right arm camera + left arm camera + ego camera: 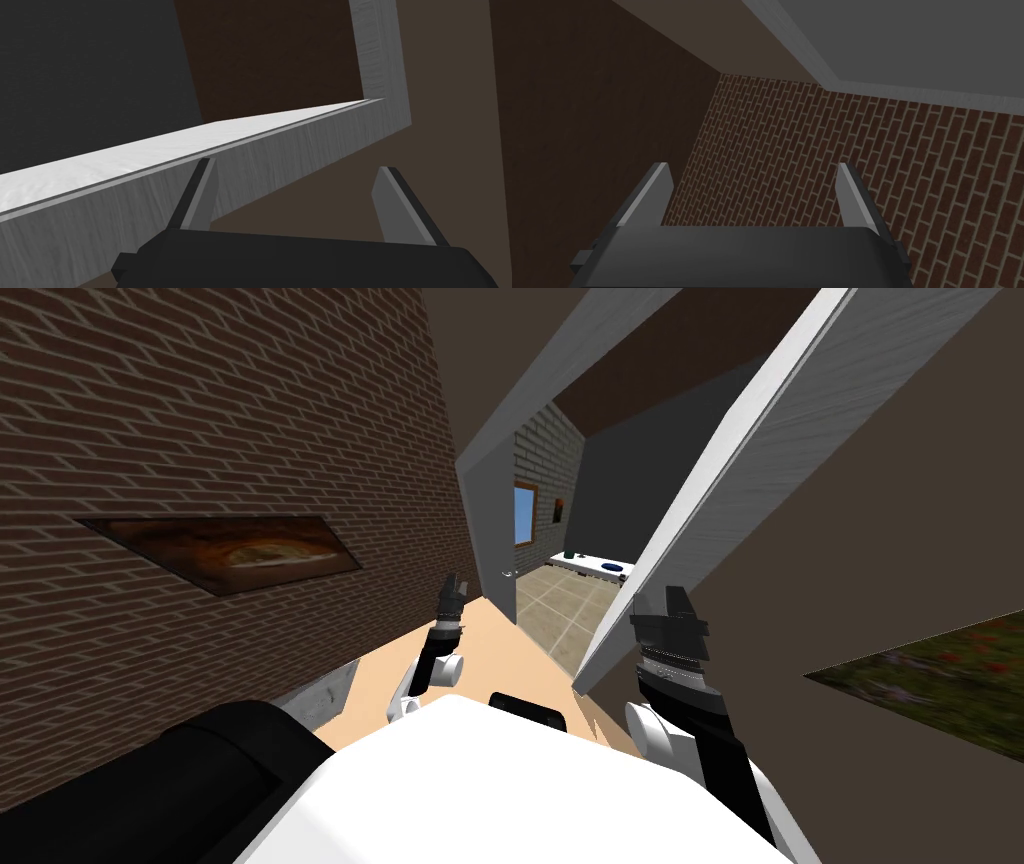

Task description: Push the door open

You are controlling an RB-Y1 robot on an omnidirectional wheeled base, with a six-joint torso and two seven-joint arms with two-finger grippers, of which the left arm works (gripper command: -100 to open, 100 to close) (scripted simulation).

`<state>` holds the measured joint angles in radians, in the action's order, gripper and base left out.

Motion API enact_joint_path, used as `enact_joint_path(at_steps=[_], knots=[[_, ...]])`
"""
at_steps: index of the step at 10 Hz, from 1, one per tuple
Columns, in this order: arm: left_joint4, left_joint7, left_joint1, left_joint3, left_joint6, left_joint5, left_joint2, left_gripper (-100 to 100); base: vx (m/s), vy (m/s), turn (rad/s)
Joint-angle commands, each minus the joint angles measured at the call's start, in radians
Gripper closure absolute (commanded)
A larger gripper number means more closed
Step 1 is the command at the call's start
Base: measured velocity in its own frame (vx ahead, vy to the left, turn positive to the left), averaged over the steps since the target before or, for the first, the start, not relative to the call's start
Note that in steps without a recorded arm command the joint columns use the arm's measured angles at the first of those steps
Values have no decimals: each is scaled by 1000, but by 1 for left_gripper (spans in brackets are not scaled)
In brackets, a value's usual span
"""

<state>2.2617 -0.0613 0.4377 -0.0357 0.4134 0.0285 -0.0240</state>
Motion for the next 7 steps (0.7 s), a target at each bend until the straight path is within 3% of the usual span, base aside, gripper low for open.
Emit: enact_joint_path(at_steps=[1,7], knots=[[-33,-3,-11,3,11,0,-2,-100,57,106,-90],[-167,-3,-59,-2,41,-11,-23,-100,69,92,-108]])
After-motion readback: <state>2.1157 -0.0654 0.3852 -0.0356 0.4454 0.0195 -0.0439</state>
